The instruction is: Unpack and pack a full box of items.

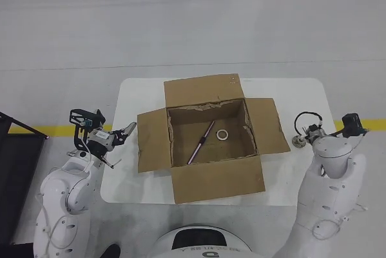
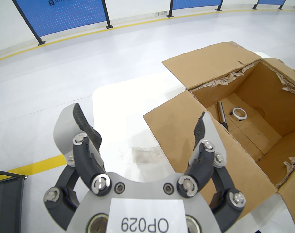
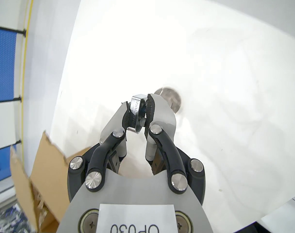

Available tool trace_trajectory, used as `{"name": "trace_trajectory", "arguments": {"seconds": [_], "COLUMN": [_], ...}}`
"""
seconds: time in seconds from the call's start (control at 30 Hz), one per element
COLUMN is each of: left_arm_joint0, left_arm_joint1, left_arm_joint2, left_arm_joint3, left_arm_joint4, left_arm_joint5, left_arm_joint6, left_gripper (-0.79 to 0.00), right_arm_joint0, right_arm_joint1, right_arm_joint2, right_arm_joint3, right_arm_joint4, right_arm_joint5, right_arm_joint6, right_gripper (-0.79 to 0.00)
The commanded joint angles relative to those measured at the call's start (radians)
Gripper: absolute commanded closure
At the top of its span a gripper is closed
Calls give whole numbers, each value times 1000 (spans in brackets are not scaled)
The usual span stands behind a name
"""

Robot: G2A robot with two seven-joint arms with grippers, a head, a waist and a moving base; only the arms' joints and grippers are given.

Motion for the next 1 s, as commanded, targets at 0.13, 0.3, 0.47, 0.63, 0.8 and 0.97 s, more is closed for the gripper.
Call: {"name": "trace_trajectory", "arguments": {"seconds": [0.13,0.3,0.47,0.63,0.8,0.97], "left_arm_joint0": [0,0,0,0,0,0], "left_arm_joint1": [0,0,0,0,0,0], "left_arm_joint2": [0,0,0,0,0,0], "left_arm_joint3": [0,0,0,0,0,0], "left_arm_joint4": [0,0,0,0,0,0], "left_arm_joint5": [0,0,0,0,0,0], "left_arm_joint6": [0,0,0,0,0,0], "left_gripper": [-785,-785,-785,-785,-785,-785], "right_arm_joint0": [-62,-62,-70,-130,-222,-174], "right_arm_joint1": [1,1,3,-2,-1,17], "right_arm_joint2": [13,13,22,30,-77,-278], "right_arm_joint3": [-87,-87,-71,-205,-331,-295], "right_arm_joint4": [129,129,185,391,519,379], "right_arm_joint5": [8,8,-37,-127,-288,-349], "right_arm_joint6": [83,83,69,-2,78,237], "right_gripper": [0,0,0,0,0,0]}}
